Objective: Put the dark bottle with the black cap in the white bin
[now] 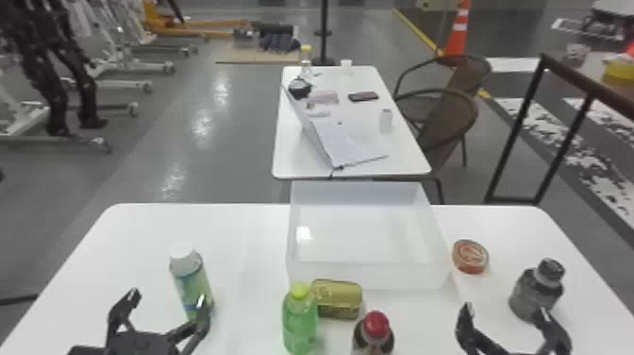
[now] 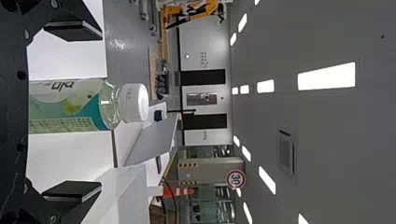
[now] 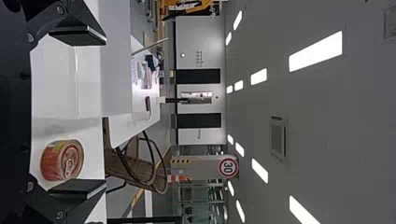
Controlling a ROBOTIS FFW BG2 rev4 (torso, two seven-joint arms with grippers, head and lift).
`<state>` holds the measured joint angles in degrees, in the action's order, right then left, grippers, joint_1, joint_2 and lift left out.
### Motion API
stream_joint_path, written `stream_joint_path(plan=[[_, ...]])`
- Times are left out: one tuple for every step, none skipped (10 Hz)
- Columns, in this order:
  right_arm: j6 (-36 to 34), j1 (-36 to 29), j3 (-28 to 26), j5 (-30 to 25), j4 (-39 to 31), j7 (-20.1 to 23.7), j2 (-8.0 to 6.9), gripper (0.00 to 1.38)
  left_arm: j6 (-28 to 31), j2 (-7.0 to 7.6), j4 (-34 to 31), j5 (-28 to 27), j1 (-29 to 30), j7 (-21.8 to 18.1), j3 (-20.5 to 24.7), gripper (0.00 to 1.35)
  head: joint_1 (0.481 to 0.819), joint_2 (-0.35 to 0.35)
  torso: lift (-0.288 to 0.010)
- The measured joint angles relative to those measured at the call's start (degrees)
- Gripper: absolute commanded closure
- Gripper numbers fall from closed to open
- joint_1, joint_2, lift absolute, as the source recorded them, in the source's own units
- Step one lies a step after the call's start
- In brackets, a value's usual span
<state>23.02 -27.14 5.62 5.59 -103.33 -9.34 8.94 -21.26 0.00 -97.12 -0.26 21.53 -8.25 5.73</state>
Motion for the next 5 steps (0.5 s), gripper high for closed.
stream_joint_path(plan=[[-0.5, -0.4, 0.03, 0.59, -0.23, -1.29, -0.14, 0.21, 0.04, 0.0, 0.0, 0.0, 0.0, 0.02, -0.01, 0.17, 0.549, 0.0, -0.1], [-1.53, -0.81, 0.07, 0.91, -0.81, -2.17, -0.3, 0.21, 0.17, 0.0, 0.0, 0.0, 0.0, 0.0, -0.02, 0.17, 0.549, 0.0, -0.1], [-3.37, -1.17, 0.09, 1.01, -1.71, -2.53, -0.38, 0.21, 0.23, 0.0, 0.0, -0.03, 0.0, 0.01, -0.02, 0.17, 0.549, 0.0, -0.1], [-4.8, -1.36, 0.09, 1.08, -2.35, -2.62, -0.41, 0.21, 0.29, 0.0, 0.0, -0.06, 0.0, 0.01, -0.03, 0.17, 0.549, 0.0, -0.1], [-5.57, -1.42, 0.09, 1.18, -2.64, -2.62, -0.41, 0.21, 0.37, 0.0, 0.0, -0.07, 0.0, 0.0, -0.08, 0.17, 0.549, 0.0, -0.1]])
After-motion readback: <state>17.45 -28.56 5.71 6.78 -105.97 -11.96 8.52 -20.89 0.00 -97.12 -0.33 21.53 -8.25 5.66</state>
